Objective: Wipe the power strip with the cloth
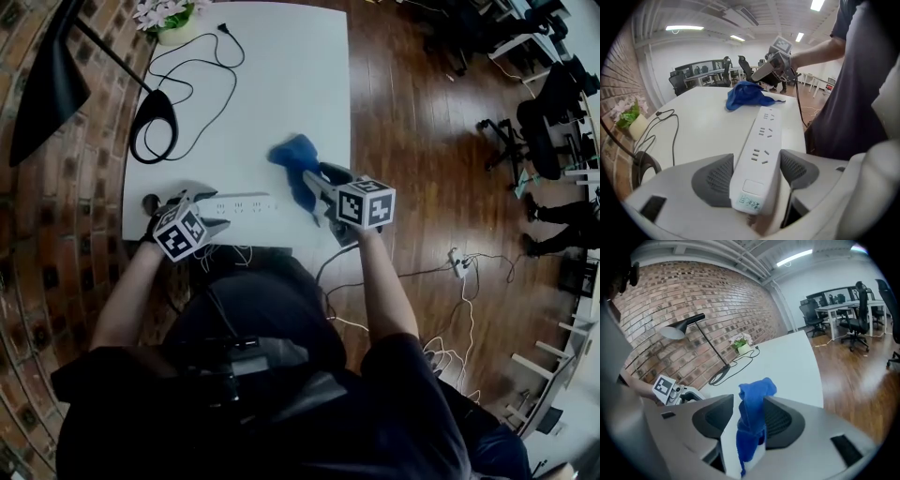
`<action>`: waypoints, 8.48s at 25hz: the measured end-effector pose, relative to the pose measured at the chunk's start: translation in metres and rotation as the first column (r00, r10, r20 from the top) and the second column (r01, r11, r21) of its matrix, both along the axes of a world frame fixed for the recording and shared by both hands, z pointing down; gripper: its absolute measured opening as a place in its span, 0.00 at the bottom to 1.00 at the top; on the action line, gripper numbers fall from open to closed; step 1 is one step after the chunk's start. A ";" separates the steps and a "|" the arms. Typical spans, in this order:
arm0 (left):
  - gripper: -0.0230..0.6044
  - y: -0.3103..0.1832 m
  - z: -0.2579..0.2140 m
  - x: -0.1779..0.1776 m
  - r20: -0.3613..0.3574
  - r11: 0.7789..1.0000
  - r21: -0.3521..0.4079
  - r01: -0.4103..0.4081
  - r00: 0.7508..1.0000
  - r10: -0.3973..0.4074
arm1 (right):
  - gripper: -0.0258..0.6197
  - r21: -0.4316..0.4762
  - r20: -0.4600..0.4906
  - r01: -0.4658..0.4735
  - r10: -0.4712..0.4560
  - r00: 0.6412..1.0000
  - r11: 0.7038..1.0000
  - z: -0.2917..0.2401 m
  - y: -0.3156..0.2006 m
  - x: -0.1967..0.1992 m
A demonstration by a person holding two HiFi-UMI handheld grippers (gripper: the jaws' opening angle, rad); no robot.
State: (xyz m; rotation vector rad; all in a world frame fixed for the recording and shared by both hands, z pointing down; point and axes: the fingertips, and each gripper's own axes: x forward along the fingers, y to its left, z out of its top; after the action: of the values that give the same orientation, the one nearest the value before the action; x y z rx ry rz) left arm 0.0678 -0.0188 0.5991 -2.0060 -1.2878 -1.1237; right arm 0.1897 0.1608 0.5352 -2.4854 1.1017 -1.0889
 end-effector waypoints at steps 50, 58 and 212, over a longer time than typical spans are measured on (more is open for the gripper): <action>0.48 -0.069 -0.025 0.002 0.208 0.993 -0.094 0.064 0.977 -0.043 | 0.47 -0.889 -0.176 0.345 -0.919 0.353 0.302 0.064 -0.152 -0.124; 0.44 -0.053 -0.010 -0.012 0.284 0.992 -0.125 0.004 0.958 0.032 | 0.47 -0.904 -0.254 0.243 -0.900 0.355 0.351 0.051 -0.153 -0.132; 0.05 -0.078 -0.022 0.018 0.121 0.914 -0.042 0.405 0.910 -0.397 | 0.17 -0.524 -0.127 -0.028 -0.046 0.991 0.851 0.010 -0.052 -0.013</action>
State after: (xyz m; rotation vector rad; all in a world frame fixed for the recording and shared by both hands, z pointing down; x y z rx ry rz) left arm 0.0862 -0.0965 0.5775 -2.3590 -0.9941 -1.4093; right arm 0.1766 0.1091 0.5447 -3.0133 0.9420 -1.3985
